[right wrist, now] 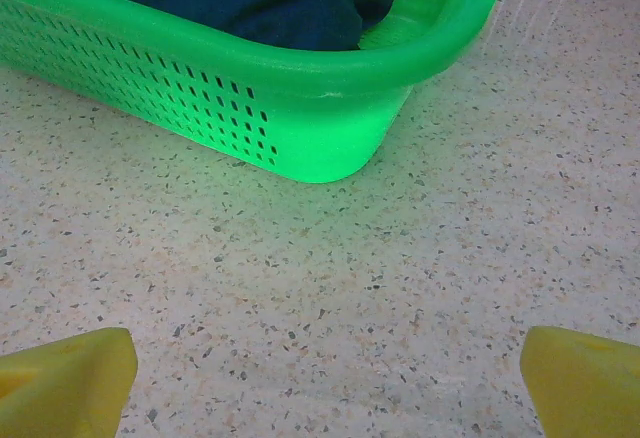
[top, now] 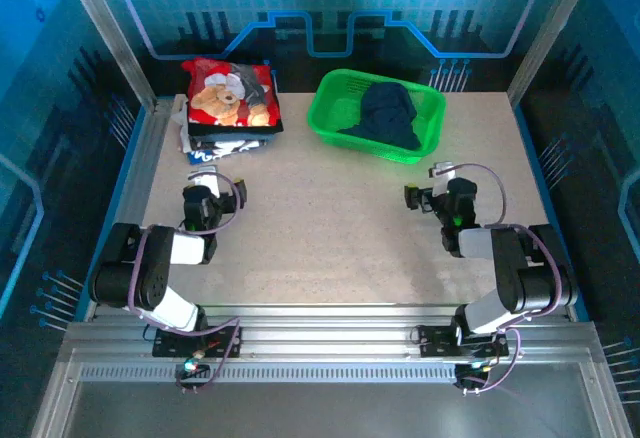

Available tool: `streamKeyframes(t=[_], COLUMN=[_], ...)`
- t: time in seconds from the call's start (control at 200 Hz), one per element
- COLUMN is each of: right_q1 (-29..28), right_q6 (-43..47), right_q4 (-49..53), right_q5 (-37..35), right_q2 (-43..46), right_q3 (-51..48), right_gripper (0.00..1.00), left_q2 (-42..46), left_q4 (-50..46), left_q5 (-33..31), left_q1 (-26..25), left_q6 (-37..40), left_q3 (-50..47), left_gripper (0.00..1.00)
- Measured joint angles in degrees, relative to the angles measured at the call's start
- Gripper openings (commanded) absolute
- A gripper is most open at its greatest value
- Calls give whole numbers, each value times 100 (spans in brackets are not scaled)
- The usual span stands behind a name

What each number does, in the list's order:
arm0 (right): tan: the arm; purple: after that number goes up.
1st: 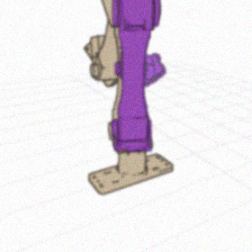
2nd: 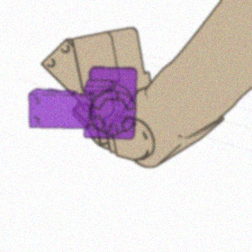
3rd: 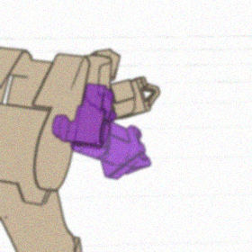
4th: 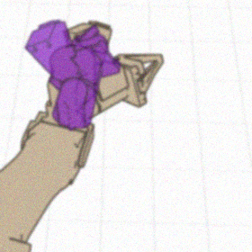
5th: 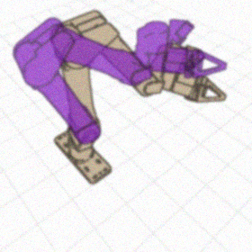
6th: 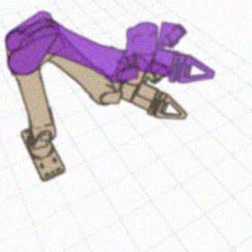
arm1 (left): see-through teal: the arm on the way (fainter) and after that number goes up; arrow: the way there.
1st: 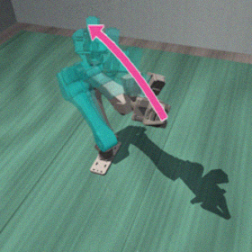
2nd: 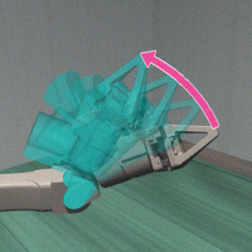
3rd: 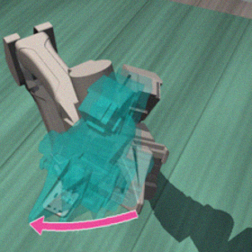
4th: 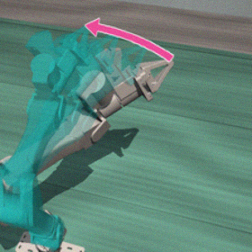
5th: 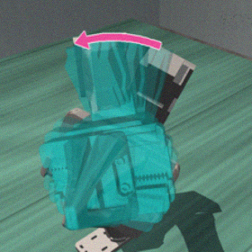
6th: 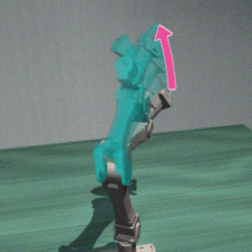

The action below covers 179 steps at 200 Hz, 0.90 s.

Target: Fold and stack the t-shirts

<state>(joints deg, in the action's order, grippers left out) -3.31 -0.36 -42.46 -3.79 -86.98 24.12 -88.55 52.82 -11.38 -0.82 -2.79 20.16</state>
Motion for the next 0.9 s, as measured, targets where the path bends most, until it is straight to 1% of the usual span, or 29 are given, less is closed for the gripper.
streamKeyframes(t=[0.72,0.78,0.815,0.895], right_q1=[0,-4,-7,-44], right_q6=[2,0,-9,-140], right_q4=[15,369,723,1615], right_q5=[-2,-33,-68,-101], right_q2=[13,155,317,901], right_q3=[0,74,181,525], right_gripper=[100,100,100,100], left_q2=[4,98,289,1099], left_q4=[0,-127,-387,-1346], left_q5=[0,-2,-44,-94], left_q1=[0,-11,-37,-151], left_q6=[20,33,42,22], left_q3=[0,2,17,177], left_gripper=[99,99,99,99])
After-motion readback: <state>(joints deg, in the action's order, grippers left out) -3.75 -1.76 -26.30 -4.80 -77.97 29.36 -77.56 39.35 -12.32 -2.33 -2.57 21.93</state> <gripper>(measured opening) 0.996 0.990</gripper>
